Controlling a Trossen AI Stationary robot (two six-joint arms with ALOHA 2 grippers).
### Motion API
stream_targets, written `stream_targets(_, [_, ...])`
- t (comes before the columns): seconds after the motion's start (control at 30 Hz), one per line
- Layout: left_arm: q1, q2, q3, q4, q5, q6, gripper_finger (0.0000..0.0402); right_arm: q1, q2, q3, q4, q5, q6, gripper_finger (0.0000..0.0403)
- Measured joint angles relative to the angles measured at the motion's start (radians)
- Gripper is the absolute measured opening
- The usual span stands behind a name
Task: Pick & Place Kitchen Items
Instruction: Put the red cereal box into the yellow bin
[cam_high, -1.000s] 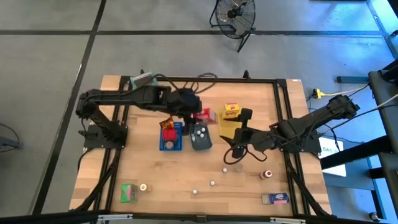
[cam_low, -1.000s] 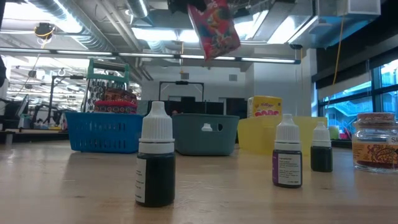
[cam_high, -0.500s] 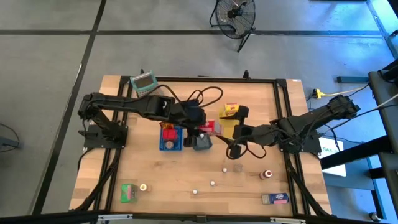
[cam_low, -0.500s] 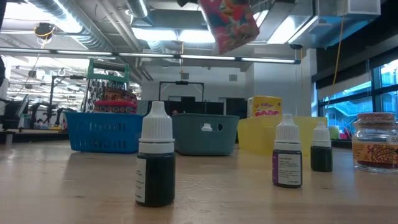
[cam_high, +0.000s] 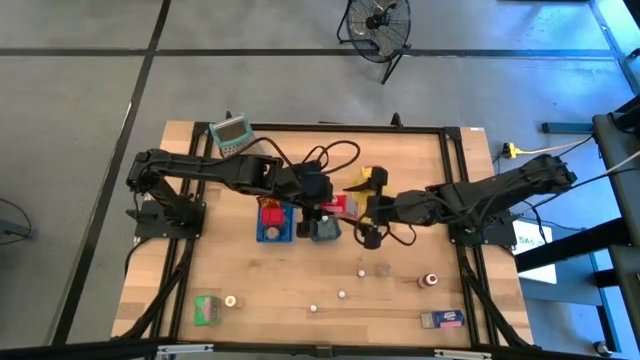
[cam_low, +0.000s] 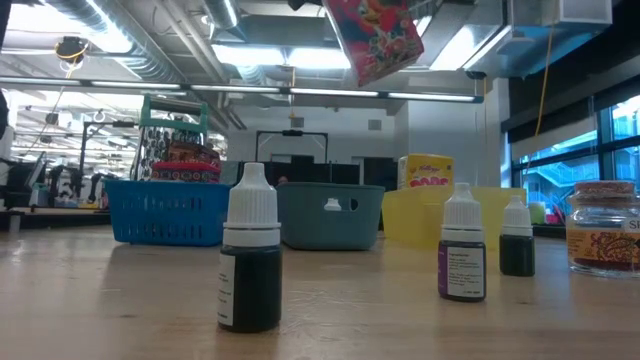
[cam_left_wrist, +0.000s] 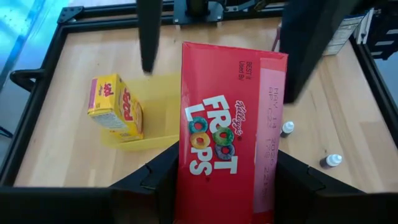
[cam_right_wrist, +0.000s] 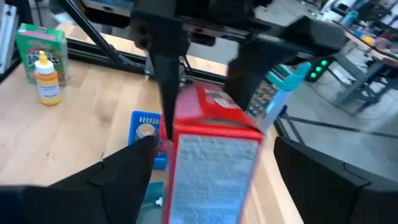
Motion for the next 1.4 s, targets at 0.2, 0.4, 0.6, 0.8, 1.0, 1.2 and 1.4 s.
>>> stream_targets(0.2, [0.0, 0.0, 0.0, 0.0, 0.0, -0.001, 0.0176, -0.012, 0.034, 0.0, 0.042, -0.031, -0.039, 0.0332])
stream_targets(0.4, [0.0, 0.0, 0.0, 0.0, 0.0, -0.001, 0.0176, -0.012, 0.035, 0.0, 0.048, -0.031, -0.041, 0.0332])
stream_targets(0.6, [0.0, 0.0, 0.0, -0.001, 0.0, 0.0, 0.0176, -0.012, 0.035, 0.0, 0.046, -0.031, -0.024, 0.0306])
stream_targets(0.8, [0.0, 0.0, 0.0, -0.001, 0.0, 0.001, 0.0176, -0.013, 0.035, 0.0, 0.045, -0.027, -0.01, 0.0252])
stream_targets(1.0, [-0.001, 0.0, 0.0, -0.002, 0.001, 0.003, 0.0176, -0.013, 0.035, 0.0, 0.046, -0.026, -0.007, 0.0214])
stream_targets(1.2, [0.0, 0.0, 0.0, -0.001, -0.004, 0.04, 0.0177, -0.013, 0.035, 0.0, 0.046, -0.026, -0.004, 0.0198])
stream_targets(1.4, [0.0, 0.0, 0.0, 0.0, 0.001, 0.027, 0.0204, -0.013, 0.035, 0.0, 0.044, -0.028, -0.007, 0.0197])
